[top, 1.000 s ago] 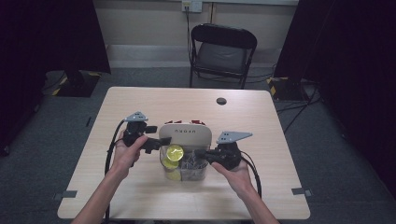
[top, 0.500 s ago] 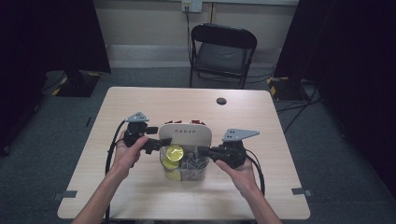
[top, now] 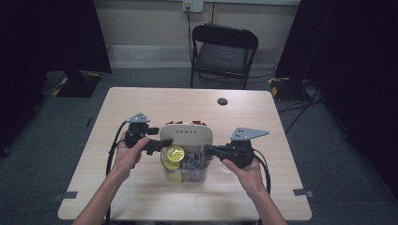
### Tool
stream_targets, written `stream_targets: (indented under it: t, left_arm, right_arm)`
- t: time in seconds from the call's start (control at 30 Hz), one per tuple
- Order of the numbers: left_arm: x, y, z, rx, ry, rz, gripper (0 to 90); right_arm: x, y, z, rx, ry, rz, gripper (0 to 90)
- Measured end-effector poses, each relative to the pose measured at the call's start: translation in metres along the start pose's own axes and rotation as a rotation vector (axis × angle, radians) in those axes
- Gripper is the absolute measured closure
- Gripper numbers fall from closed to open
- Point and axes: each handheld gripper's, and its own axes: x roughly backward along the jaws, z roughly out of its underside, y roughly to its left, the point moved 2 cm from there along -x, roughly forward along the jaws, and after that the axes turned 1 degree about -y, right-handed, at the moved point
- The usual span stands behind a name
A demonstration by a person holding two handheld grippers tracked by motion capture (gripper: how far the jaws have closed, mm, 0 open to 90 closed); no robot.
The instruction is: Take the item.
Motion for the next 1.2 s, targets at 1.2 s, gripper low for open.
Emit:
stream_targets:
  t: [1.2]
  left_arm:
    - [0.003, 0.0, -0.001, 0.003, 0.0, -0.009, 15.4]
  right_arm:
    - [0.04, -0.032, 0.005, -0.04, -0.035, 0.122, 90.0]
